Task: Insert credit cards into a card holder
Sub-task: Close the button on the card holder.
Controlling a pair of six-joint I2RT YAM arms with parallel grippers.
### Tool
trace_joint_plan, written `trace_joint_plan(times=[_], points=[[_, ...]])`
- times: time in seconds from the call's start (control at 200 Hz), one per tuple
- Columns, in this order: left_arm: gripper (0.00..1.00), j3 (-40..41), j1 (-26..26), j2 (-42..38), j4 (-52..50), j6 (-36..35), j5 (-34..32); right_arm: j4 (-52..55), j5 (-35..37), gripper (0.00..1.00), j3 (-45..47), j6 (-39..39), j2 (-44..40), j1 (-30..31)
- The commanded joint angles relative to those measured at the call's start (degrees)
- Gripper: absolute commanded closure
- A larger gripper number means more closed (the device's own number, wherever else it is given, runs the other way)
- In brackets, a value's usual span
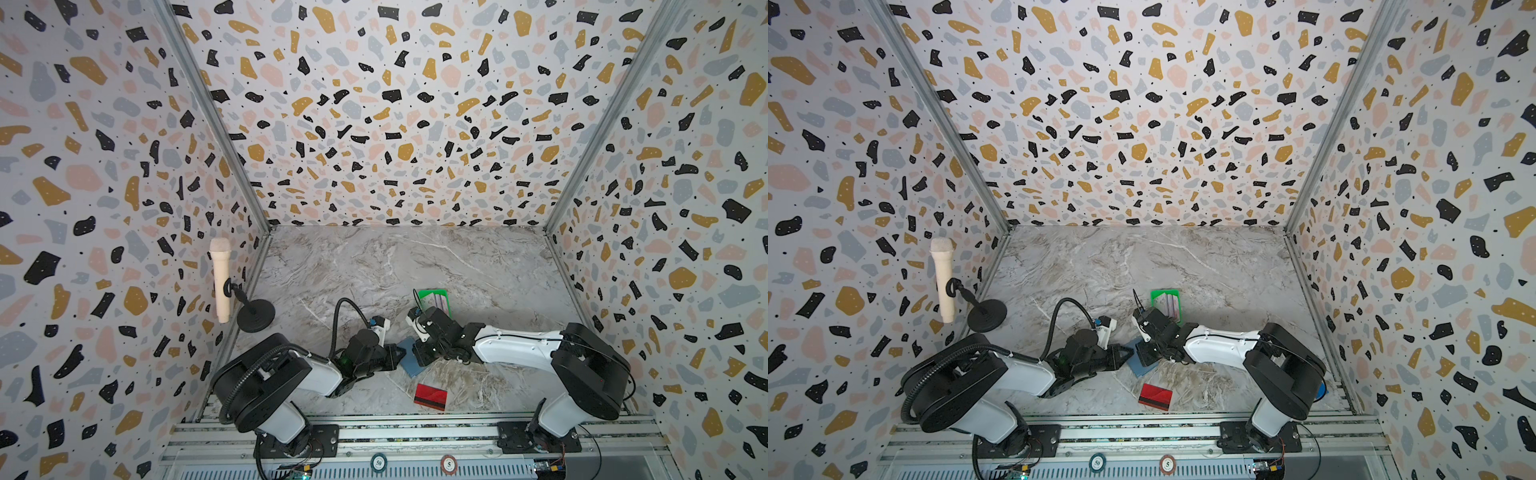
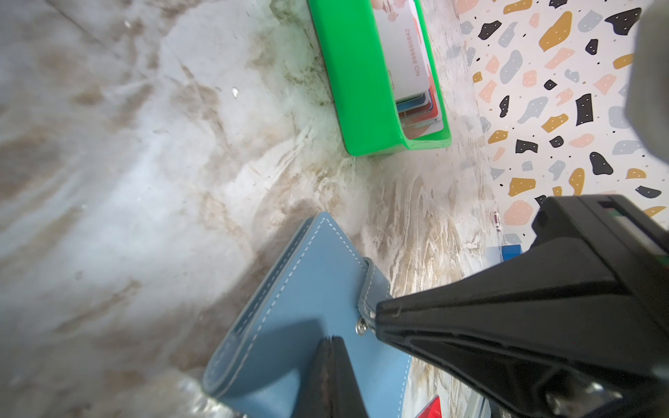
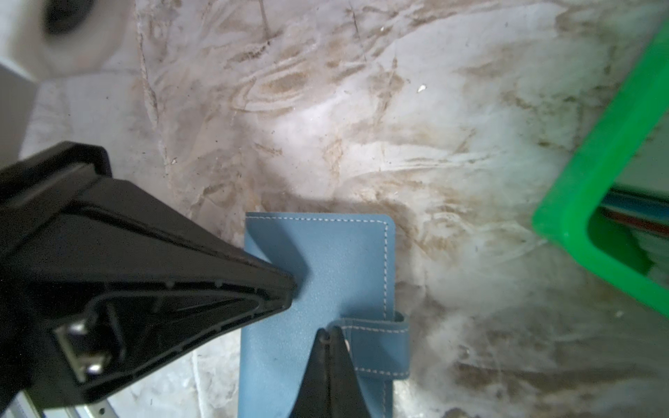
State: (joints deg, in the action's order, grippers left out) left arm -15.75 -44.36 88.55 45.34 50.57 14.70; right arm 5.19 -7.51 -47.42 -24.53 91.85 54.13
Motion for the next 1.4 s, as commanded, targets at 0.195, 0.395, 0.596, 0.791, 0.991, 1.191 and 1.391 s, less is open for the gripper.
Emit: trace_joint_plan(times=[0.195, 0.395, 0.596, 0.791, 0.991, 1.191, 1.391], points=[[1.0, 0.81, 0.08, 2.6, -0.29, -0.23, 1.01, 4.72, -2.54, 1.0, -1.62, 0.98, 2.3, 1.77], [1.0, 0.89, 0.07, 2.76, -0.12, -0.28, 1.03, 5.6, -2.94, 1.0, -2.07, 1.32, 3.08, 2.2], [1.0, 1.03, 0.13, 2.85, 0.44, -0.27, 1.25, 7.15, -1.5, 1.0, 1.02, 0.38, 3.16, 2.17], [1.0, 1.16, 0.49, 3.07, 0.96, -0.29, 1.46, 2.66, -2.58, 1.0, 10.13, -3.06, -0.01, -0.01], [1.0, 1.26, 1.3, 3.31, 2.33, -0.33, 2.43, -3.58, -4.78, 1.0, 17.17, -6.09, 0.79, -3.02], [1.0, 1.64, 1.38, 3.93, 4.89, 2.34, 3.19, -4.88, -3.05, 1.0, 20.07, -7.28, 1.81, -4.21], [1.0, 1.18, 1.42, 1.87, 5.24, 2.91, 3.49, -4.06, -2.36, 0.88, 16.7, -4.76, 1.35, -1.89]])
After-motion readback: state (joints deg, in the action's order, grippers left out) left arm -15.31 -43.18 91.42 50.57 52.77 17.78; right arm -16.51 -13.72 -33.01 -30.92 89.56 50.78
